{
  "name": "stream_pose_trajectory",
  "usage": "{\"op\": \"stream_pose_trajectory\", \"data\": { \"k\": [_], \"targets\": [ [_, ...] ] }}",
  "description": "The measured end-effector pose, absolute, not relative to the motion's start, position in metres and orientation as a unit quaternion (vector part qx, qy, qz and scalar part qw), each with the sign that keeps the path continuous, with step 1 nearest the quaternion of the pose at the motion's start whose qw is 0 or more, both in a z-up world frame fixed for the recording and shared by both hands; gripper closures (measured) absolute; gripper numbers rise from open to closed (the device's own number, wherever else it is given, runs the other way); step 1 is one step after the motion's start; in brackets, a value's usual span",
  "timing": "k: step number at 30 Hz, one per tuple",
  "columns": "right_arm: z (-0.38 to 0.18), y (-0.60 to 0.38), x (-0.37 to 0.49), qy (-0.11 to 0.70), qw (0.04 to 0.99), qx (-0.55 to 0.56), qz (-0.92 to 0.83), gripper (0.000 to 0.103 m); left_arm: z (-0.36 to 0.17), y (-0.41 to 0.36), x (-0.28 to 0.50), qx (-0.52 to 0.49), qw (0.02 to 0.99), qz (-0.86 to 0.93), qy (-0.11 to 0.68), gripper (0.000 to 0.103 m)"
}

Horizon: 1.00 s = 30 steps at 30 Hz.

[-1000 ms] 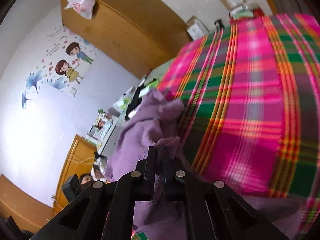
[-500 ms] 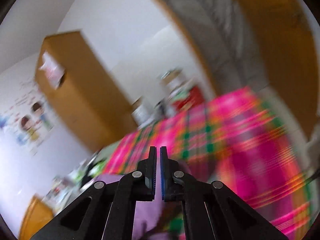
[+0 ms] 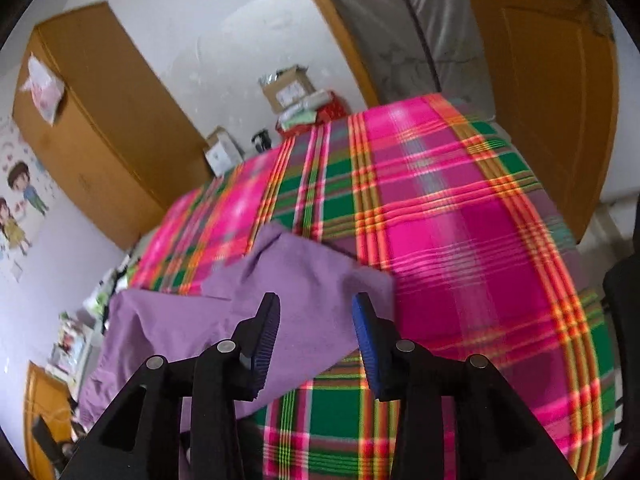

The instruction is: Fold clothes

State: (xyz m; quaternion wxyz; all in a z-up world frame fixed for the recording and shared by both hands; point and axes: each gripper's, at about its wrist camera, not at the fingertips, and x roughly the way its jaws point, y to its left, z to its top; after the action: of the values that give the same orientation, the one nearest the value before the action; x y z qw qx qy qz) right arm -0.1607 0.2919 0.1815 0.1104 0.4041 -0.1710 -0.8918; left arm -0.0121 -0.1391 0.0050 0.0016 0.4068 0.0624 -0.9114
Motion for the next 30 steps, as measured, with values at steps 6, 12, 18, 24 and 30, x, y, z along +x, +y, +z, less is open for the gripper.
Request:
{"op": "stream_pose_trajectory", "data": {
  "k": [6,12,18,24,30],
  "targets": [
    [0.169,0.256,-0.202,-0.126,0.099,0.436,-0.886,0.063,0.005,-0.135,-0.014,0.409,0.003,-0.911,0.049,0.071],
    [0.157,0.221,-0.242,-0.08,0.087,0.466,-0.877,0.063,0.005,-0.134,-0.014,0.409,0.002,-0.911,0.045,0.07],
    [0.165,0.213,-0.26,-0.067,0.078,0.46,-0.882,0.096,0.004,-0.135,-0.014,0.409,0.0,-0.911,0.045,0.069],
    [0.213,0.262,-0.23,-0.123,0.078,0.375,-0.915,0.097,0.004,-0.136,-0.014,0.408,-0.003,-0.912,0.047,0.068],
    [0.262,0.331,-0.141,-0.208,0.054,0.262,-0.941,0.097,0.004,-0.137,-0.013,0.408,-0.005,-0.912,0.05,0.068]
  ]
}}
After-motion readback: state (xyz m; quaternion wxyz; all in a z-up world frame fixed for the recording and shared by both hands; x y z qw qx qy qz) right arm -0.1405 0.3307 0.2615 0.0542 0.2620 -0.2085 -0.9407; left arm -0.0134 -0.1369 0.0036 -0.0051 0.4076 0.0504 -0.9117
